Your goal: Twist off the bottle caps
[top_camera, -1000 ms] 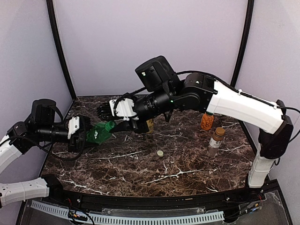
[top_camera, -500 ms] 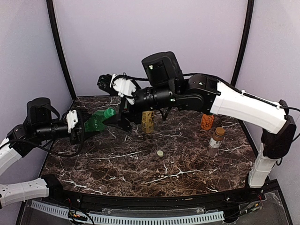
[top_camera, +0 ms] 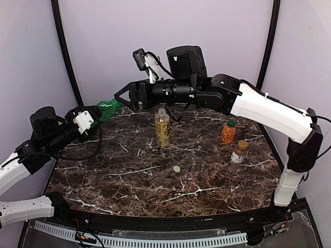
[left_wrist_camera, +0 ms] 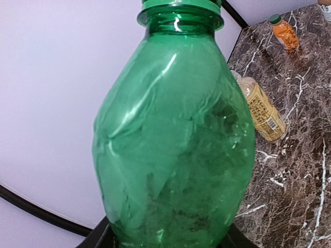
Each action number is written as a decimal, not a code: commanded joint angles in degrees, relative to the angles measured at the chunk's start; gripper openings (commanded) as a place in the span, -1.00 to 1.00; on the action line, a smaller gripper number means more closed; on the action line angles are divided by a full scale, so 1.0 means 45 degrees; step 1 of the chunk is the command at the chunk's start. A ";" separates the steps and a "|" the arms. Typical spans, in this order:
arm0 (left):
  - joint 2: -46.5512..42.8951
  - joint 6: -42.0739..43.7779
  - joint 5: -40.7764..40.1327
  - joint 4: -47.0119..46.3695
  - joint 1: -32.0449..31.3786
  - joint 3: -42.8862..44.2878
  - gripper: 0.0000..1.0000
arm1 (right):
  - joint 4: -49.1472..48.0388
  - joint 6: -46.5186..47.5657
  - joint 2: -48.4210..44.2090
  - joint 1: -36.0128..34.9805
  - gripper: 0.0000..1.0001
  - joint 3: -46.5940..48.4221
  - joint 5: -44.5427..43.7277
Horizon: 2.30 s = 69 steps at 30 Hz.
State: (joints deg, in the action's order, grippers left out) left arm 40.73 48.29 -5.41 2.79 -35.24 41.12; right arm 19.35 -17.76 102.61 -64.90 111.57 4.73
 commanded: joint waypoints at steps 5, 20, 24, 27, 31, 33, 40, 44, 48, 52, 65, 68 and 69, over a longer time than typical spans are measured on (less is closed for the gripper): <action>0.0070 0.1370 -0.1264 -0.1498 -0.0169 -0.0382 -0.88 | 0.0173 -0.1917 0.1627 0.0324 0.47 0.1740 0.0642; 0.0069 0.1502 -0.1107 -0.1865 -0.0233 -0.0548 -0.88 | 0.0128 -0.2207 0.2131 0.0510 -0.43 0.1837 0.1547; 0.0036 0.1649 -0.1007 -0.1785 -0.0232 -0.0536 -0.88 | 0.0152 -0.2176 0.2222 0.0614 -0.58 0.1848 0.1753; -0.0048 0.1618 -0.0590 -0.1341 -0.0251 -0.0460 -0.89 | 0.0159 -0.1563 0.2165 0.0624 -0.88 0.1792 0.2004; -0.0136 0.1026 0.1079 0.0451 -0.0254 -0.0010 -0.89 | 0.0210 0.1738 0.1897 0.0574 -1.00 0.1639 0.4198; -0.0158 0.0767 0.2515 0.1817 -0.0251 0.0318 -0.90 | 0.0209 0.3961 0.1316 0.0394 -1.00 0.0888 0.4928; -0.0131 0.0272 0.5975 0.4920 -0.0254 0.1081 -0.92 | 0.0591 1.1173 -0.0775 -0.0312 -1.00 -0.1976 0.5771; -0.0004 0.0162 0.6773 0.5907 -0.0254 0.1377 -0.92 | 0.1215 1.4059 -0.1177 -0.0962 -1.00 -0.2440 0.4576; 0.0092 -0.0159 0.7267 0.6133 -0.0254 0.1427 -0.92 | 0.1958 1.5681 -0.0866 -0.1443 -1.00 -0.2122 0.2919; 0.0112 -0.0376 0.7389 0.6166 -0.0254 0.1427 -0.92 | 0.2439 1.6856 -0.0600 -0.1693 -1.00 -0.1775 0.1204; -0.0213 -0.0849 0.5861 0.5263 -0.0248 0.0986 -0.99 | -0.0236 1.5450 -0.0977 -0.1903 0.81 -0.2360 -0.1355; -0.0358 -0.0917 0.4569 0.3938 -0.0254 0.0682 -0.99 | -0.1219 1.2623 -0.1687 -0.1682 0.97 -0.2841 -0.0514; -0.0359 -0.0893 0.3870 0.3661 -0.0254 0.0538 -0.99 | -0.1567 1.1537 -0.1930 -0.1591 0.97 -0.3026 -0.0308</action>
State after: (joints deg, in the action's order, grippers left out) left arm 39.94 45.78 20.62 26.57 -36.23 45.76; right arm 22.17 52.07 98.87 -73.23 100.68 1.50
